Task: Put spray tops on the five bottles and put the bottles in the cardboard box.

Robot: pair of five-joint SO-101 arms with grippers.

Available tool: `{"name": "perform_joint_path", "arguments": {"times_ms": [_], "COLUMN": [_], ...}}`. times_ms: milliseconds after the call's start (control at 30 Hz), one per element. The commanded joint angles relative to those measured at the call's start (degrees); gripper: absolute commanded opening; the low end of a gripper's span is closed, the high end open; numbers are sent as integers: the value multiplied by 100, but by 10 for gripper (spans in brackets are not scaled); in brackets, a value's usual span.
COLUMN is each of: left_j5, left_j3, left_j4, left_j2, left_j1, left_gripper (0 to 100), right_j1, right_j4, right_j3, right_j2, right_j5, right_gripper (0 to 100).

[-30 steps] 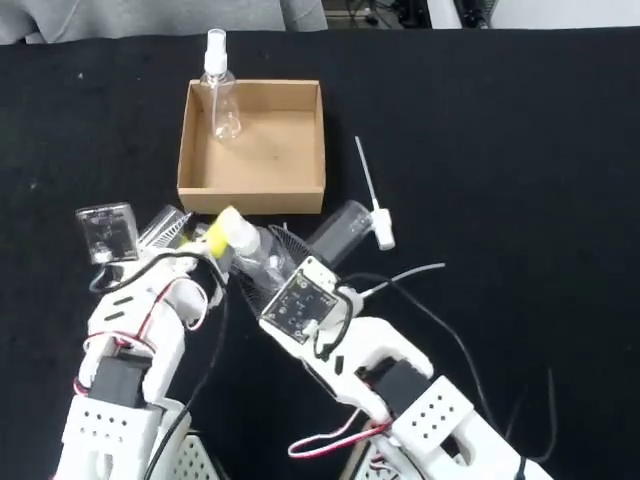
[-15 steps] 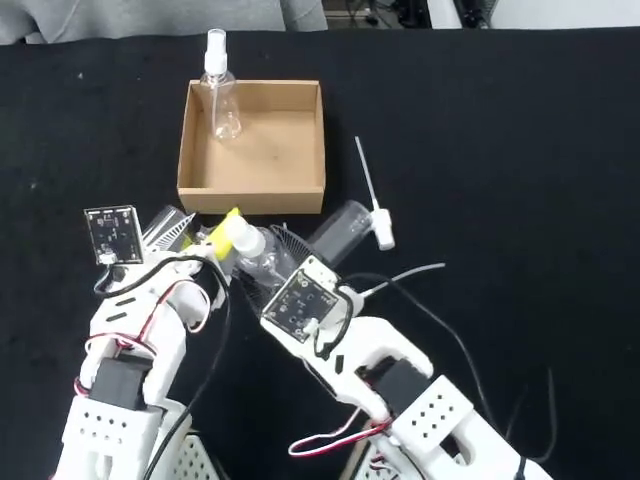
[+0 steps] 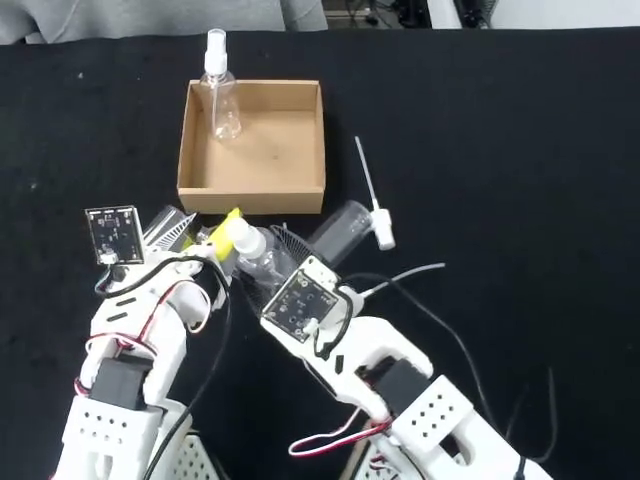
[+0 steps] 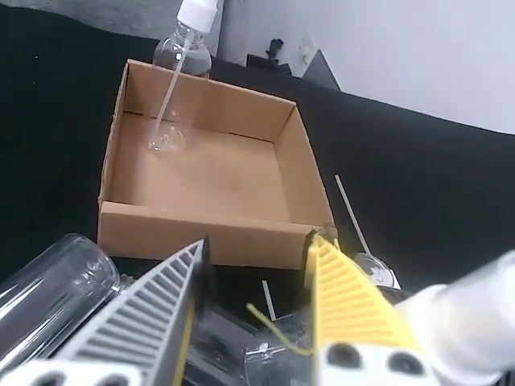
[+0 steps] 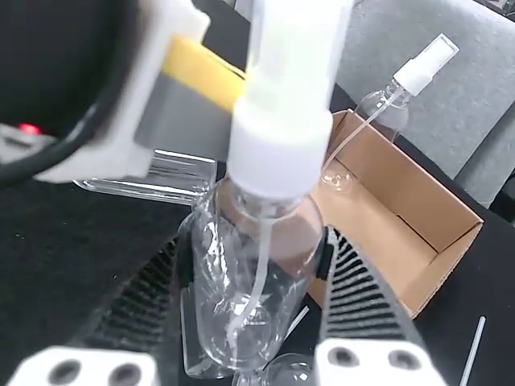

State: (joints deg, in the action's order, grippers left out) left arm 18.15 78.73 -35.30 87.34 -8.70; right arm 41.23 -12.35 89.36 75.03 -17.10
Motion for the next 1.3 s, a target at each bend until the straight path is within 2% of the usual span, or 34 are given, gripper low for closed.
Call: {"name": "perform_joint_path", "arguments": {"times_ms": [0, 467, 733, 1067, 1267], "left_j5": [-44, -44, -35, 0, 0], "left_j3": [-13, -154, -321, 154, 330], "left_j4": [44, 88, 53, 88, 88], "left_j2": [53, 53, 53, 53, 53], "left_j1": [-119, -57, 998, 1648, 2281], "left_gripper": [188, 188, 188, 188, 188], "right_j1": [-105, -114, -343, -545, -554], "right_j4": [0, -404, -413, -413, -431], "right_j3": [-268, -312, -312, -312, -277], "right_j2": [110, 119, 119, 119, 303], "right_j5": [-18, -9, 0, 9, -9], "right_gripper": [117, 117, 117, 117, 117]}}
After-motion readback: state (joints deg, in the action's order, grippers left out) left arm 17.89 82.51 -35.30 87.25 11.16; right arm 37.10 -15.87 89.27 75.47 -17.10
